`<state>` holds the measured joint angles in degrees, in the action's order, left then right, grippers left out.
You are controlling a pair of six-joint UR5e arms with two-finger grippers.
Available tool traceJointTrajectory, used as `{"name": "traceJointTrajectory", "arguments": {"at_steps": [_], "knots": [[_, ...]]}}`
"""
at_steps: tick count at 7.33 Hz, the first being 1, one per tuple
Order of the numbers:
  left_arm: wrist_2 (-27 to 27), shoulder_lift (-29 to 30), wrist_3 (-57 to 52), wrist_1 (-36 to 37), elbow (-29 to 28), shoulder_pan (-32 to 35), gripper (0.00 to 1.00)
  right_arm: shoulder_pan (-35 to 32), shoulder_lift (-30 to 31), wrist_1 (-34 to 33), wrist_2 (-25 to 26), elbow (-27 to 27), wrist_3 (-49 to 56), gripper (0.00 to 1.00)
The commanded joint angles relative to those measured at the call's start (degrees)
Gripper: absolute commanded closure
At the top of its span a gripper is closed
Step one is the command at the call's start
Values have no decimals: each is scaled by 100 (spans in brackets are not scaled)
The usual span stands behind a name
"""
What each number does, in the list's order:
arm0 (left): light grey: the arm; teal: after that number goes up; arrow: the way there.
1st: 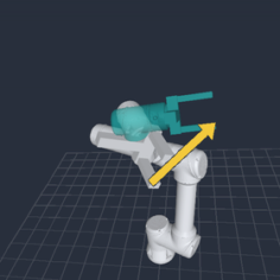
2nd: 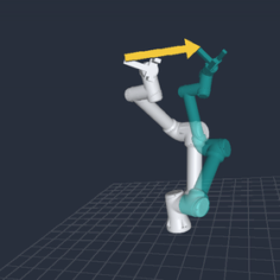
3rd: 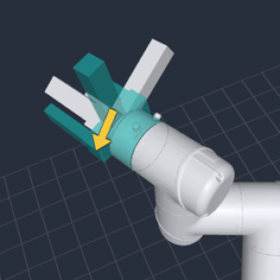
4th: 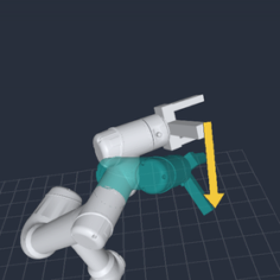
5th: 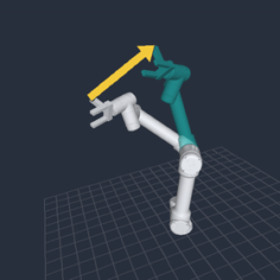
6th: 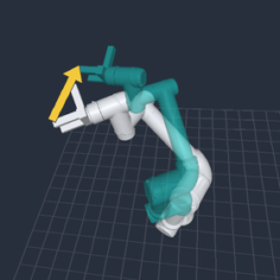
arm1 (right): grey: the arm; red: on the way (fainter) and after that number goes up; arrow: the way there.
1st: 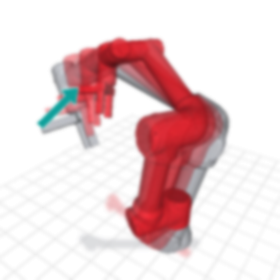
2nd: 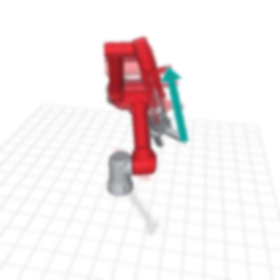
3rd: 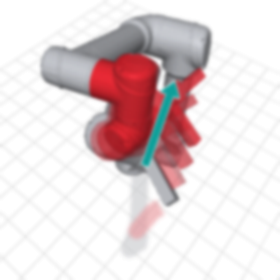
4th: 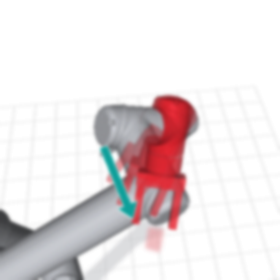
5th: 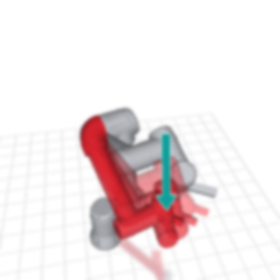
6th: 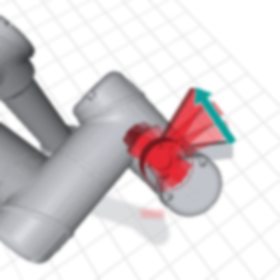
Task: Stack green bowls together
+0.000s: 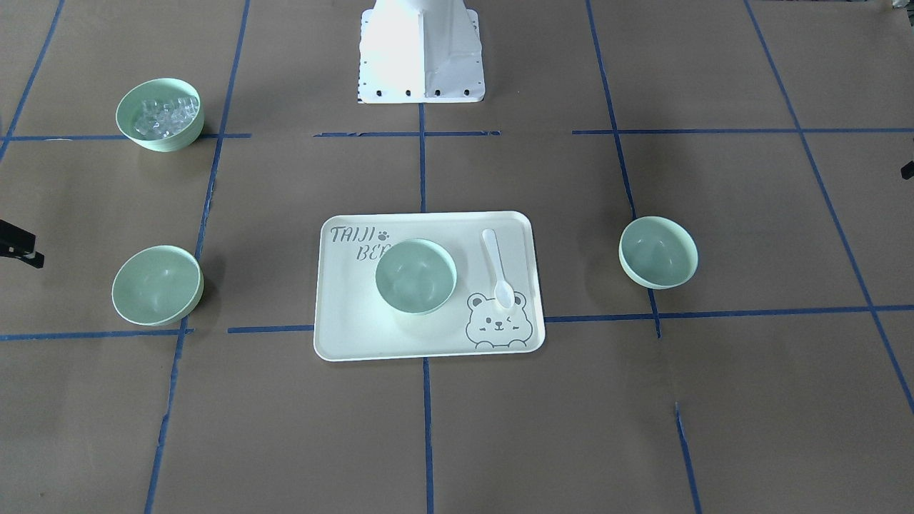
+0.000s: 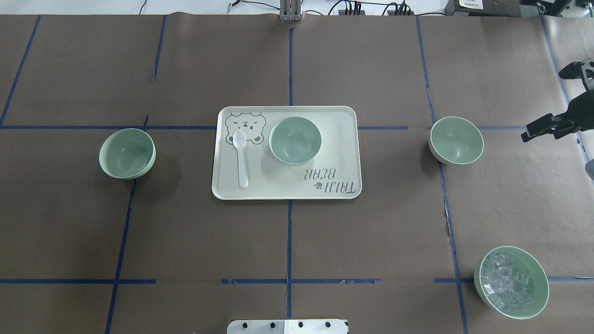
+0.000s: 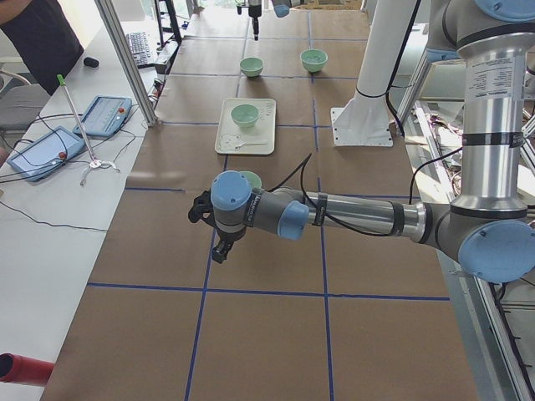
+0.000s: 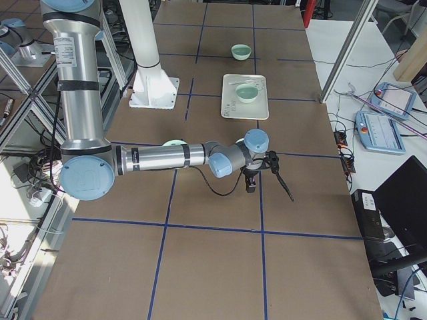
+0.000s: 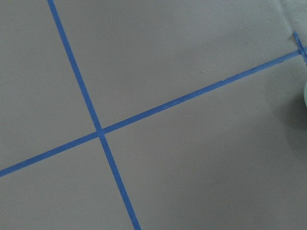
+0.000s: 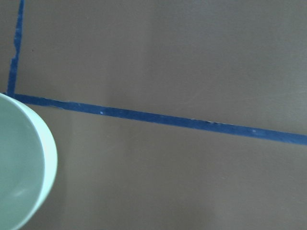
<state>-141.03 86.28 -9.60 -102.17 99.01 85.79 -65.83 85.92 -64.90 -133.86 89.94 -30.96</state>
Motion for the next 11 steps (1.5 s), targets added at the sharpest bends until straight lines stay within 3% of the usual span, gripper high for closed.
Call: {"name": "traceJointTrajectory", "arguments": {"at_steps": [1, 5, 6, 7, 8, 9, 11], "knots": [[22, -6, 11, -49, 5, -45, 0, 509, -251, 381, 334, 6, -1182, 7], [31, -6, -16, -49, 5, -45, 0, 904, -541, 328, 606, -82, -1202, 8], [31, -6, -25, -49, 5, -45, 0, 1035, -550, 328, 659, -143, -1201, 16], [31, -6, -25, -49, 5, -45, 0, 1098, -619, 337, 798, -291, -1201, 26], [31, -6, -25, -49, 5, -45, 0, 1116, -646, 328, 809, -345, -1201, 57], [31, -6, -25, -49, 5, -45, 0, 1107, -655, 328, 774, -319, -1201, 100], [31, -6, -7, -49, 22, -45, 0, 1072, -655, 328, 686, -249, -1201, 100]]}}
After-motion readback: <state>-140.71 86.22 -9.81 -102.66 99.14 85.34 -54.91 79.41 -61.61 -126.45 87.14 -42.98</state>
